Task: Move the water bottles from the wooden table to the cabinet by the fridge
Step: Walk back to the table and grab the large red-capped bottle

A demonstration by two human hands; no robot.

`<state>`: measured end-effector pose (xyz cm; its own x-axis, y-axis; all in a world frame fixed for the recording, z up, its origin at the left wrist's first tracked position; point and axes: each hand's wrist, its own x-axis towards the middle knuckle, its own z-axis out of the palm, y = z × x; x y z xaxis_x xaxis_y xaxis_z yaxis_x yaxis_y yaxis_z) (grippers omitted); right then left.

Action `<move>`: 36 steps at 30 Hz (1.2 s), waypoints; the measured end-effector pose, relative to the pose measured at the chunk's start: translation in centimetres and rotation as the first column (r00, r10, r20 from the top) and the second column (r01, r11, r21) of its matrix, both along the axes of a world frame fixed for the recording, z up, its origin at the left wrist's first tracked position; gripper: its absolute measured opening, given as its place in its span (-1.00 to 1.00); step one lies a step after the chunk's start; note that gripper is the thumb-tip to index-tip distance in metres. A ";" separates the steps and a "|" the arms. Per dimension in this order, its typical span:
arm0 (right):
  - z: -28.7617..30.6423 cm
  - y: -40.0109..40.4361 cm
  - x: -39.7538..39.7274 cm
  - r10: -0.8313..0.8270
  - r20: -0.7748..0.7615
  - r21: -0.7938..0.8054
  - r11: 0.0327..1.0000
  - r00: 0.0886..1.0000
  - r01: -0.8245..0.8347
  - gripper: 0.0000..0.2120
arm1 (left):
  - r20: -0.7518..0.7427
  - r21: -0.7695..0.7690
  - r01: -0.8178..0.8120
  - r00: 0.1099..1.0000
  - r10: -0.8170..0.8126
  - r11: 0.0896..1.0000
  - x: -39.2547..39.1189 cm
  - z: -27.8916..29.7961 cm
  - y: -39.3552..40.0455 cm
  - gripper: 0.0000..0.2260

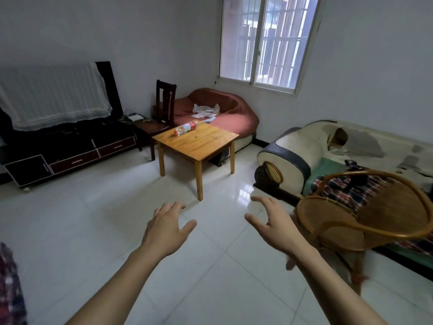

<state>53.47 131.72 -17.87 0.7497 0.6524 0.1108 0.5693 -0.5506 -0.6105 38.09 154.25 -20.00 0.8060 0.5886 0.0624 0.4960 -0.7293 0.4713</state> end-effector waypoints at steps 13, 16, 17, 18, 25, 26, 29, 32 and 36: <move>0.6 18.9 16.4 0.141 0.055 -0.009 0.990 0.988 -0.141 -0.52 | 0.065 -0.061 -0.143 0.987 0.147 0.988 13.6 -0.7 17.2 -0.51; 0.1 24.5 19.5 0.140 0.072 -0.016 0.990 0.988 -0.139 -0.52 | 0.097 -0.077 -0.155 0.982 0.162 0.985 17.0 -1.2 22.8 -0.52; 0.1 26.3 20.3 0.138 0.075 -0.022 0.990 0.988 -0.137 -0.52 | 0.111 -0.091 -0.152 0.981 0.161 0.984 18.1 -1.3 24.5 -0.53; 0.3 28.1 21.2 0.134 0.075 -0.032 0.991 0.988 -0.132 -0.52 | 0.125 -0.102 -0.142 0.980 0.155 0.985 19.2 -1.2 26.3 -0.54; 2.0 40.5 27.6 0.116 0.081 -0.067 0.992 0.990 -0.111 -0.50 | 0.156 -0.087 -0.106 0.981 0.119 0.990 26.5 -0.6 38.8 -0.53; 1.7 41.8 28.3 0.114 0.076 -0.075 0.991 0.991 -0.109 -0.50 | 0.146 -0.097 -0.107 0.982 0.120 0.990 27.3 -0.8 40.1 -0.53; 0.4 45.6 30.7 0.124 0.067 -0.108 0.987 0.990 -0.116 -0.51 | 0.104 -0.117 -0.087 0.990 0.099 0.989 29.6 -1.6 43.5 -0.53; -0.9 49.9 34.1 0.126 0.036 -0.121 0.985 0.991 -0.120 -0.52 | 0.076 -0.119 -0.085 0.993 0.095 0.989 32.7 -2.4 47.3 -0.53; -2.7 55.7 40.4 0.136 0.018 -0.070 0.988 0.991 -0.135 -0.54 | 0.065 -0.116 -0.121 0.989 0.129 0.986 37.7 -3.5 53.0 -0.54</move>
<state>93.89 187.39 -20.52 0.6517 0.7544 0.0784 0.6550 -0.5076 -0.5597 75.78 207.25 -23.48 0.7211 0.6913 0.0457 0.5422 -0.6042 0.5839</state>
